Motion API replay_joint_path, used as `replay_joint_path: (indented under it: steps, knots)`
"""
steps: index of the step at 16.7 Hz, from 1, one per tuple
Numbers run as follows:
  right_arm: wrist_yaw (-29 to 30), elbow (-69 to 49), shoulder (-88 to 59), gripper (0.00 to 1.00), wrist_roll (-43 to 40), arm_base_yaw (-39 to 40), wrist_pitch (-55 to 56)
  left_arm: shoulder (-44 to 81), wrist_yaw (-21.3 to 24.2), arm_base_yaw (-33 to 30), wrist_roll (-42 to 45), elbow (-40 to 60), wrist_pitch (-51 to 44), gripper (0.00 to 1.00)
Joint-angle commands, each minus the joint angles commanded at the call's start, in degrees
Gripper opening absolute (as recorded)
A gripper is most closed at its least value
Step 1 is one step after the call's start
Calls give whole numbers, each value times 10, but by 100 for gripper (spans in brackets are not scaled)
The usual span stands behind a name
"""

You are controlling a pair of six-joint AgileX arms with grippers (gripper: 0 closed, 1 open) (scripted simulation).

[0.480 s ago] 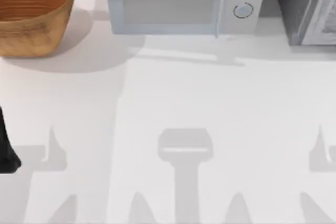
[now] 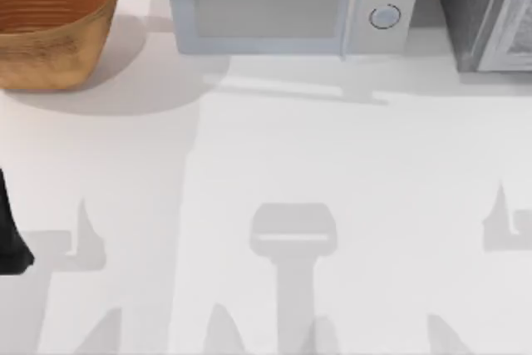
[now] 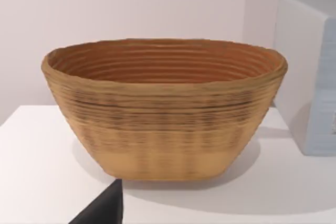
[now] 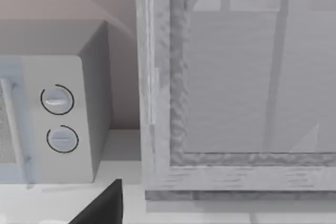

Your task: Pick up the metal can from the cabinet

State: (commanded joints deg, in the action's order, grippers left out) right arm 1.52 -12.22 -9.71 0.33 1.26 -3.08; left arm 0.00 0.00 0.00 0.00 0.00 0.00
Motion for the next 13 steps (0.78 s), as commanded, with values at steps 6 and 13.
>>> replay_joint_path:
  steps: [6,13]
  knots:
    - [30,-274,-205,100,4,29,-64,0,0,0,0,0,0,100]
    - [67,-611,-460,100,6,65,-144,0,0,0,0,0,0,100]
